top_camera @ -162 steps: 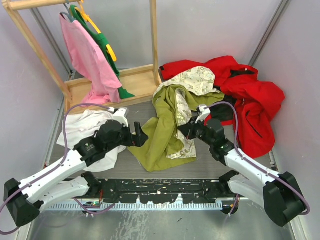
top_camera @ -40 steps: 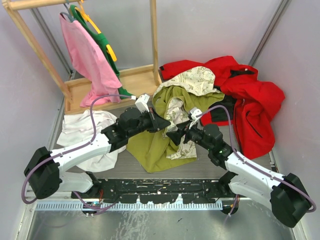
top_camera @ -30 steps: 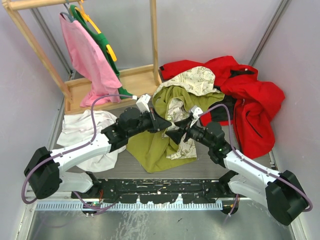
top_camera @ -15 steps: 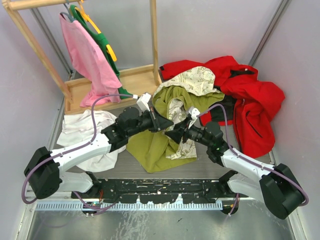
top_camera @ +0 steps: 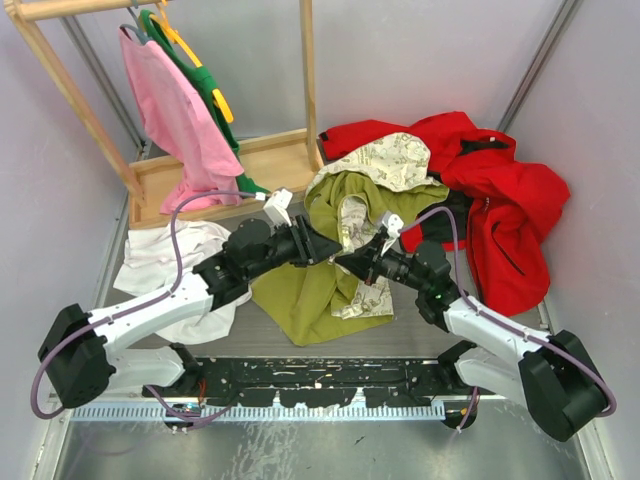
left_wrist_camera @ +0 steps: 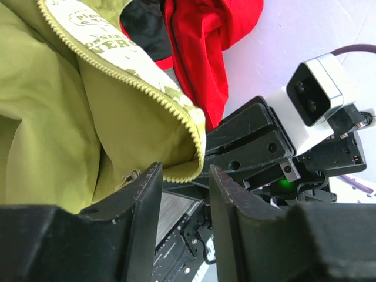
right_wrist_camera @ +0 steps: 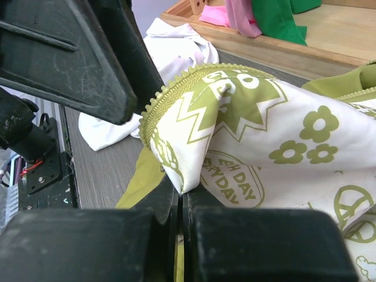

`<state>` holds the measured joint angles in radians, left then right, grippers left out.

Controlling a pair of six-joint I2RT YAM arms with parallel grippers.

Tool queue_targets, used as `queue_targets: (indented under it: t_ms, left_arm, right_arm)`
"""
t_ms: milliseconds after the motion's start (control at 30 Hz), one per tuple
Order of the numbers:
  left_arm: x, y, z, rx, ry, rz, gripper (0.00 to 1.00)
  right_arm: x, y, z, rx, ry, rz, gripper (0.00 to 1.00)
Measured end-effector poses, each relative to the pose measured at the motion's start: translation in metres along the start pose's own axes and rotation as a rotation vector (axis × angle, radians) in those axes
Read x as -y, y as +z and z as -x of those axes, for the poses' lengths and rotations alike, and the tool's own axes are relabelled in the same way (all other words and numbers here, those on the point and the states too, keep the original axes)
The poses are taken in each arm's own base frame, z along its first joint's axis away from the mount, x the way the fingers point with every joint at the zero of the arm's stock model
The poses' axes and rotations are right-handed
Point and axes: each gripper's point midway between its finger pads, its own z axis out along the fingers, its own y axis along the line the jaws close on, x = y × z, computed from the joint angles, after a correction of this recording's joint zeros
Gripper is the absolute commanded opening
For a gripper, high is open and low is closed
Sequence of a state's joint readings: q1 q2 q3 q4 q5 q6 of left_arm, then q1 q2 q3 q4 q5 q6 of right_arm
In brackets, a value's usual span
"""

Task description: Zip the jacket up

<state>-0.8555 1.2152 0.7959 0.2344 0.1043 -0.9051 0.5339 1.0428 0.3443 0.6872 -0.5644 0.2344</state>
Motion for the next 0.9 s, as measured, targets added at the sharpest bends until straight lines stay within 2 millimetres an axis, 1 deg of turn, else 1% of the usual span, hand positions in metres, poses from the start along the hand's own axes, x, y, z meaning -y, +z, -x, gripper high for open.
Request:
queue_targets:
  t_ms: [67, 200, 333, 500, 567, 700, 900]
  left_arm:
    - [-0.001, -0.006, 0.002, 0.014, 0.009, 0.007, 0.48]
    - [-0.005, -0.015, 0.001, 0.024, 0.012, 0.018, 0.48]
    - [-0.013, -0.018, -0.006, 0.01, 0.001, 0.035, 0.46]
    - [-0.03, -0.016, -0.023, -0.029, -0.041, 0.068, 0.39]
    - [-0.034, -0.013, -0.029, -0.049, -0.063, 0.071, 0.36]
    - [-0.035, -0.006, -0.036, -0.076, -0.093, 0.065, 0.32]
    - [-0.031, -0.004, -0.037, -0.082, -0.115, 0.045, 0.22]
  right_arm:
    - [0.0, -0.001, 0.002, 0.004, -0.003, 0.001, 0.01]
    - [-0.001, -0.002, 0.005, 0.014, -0.009, 0.001, 0.01]
    - [-0.002, -0.003, 0.009, 0.03, -0.016, 0.003, 0.01]
    - [-0.003, -0.005, 0.007, 0.034, -0.013, 0.005, 0.01]
    - [-0.003, -0.005, 0.006, 0.035, -0.011, 0.005, 0.01]
    - [-0.004, -0.005, 0.007, 0.042, -0.014, 0.007, 0.01]
    - [-0.004, -0.005, 0.007, 0.044, -0.012, 0.008, 0.01]
